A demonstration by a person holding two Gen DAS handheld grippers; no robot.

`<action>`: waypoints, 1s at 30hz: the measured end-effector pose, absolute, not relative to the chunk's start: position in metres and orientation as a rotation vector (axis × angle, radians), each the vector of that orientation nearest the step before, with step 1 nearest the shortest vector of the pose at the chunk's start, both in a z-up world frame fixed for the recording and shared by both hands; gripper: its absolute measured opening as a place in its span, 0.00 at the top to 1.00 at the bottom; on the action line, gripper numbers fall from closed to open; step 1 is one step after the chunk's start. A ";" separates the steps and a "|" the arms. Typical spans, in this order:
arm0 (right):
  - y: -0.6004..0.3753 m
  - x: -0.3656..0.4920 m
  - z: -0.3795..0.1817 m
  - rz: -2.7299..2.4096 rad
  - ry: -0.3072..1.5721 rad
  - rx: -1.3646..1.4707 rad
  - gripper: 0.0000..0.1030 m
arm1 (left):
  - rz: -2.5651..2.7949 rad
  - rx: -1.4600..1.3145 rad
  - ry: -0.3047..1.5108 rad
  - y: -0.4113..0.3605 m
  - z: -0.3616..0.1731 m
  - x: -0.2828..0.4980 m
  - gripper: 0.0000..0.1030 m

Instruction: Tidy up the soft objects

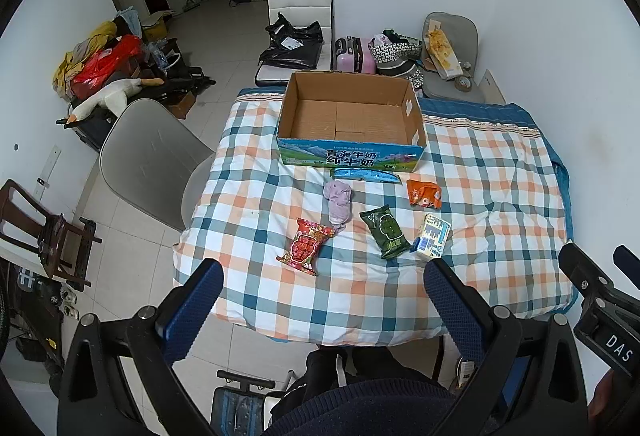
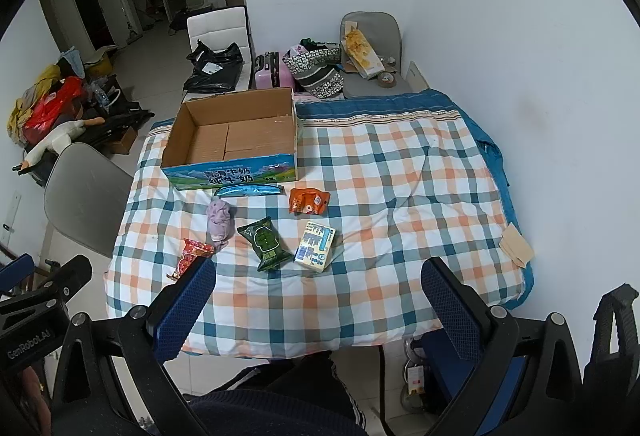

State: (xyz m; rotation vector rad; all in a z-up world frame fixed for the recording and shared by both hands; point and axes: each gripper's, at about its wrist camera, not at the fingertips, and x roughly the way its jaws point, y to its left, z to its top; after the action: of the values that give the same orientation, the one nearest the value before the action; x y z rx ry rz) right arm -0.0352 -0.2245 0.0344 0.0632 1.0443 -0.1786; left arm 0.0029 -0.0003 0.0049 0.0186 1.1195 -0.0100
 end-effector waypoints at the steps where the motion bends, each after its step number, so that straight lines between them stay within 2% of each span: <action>1: -0.227 -0.035 0.035 -0.178 1.043 0.062 0.00 | -0.010 0.019 1.120 0.000 0.005 0.003 0.00; 30: -0.222 -0.034 0.034 -0.184 1.043 0.059 0.00 | -0.004 0.018 1.109 -0.004 0.017 0.016 0.00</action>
State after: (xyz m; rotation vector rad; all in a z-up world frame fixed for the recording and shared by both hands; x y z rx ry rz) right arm -0.0342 -0.2216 0.0337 0.0588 1.0429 -0.1841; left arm 0.0164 -0.0042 0.0166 0.0180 1.1093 -0.0037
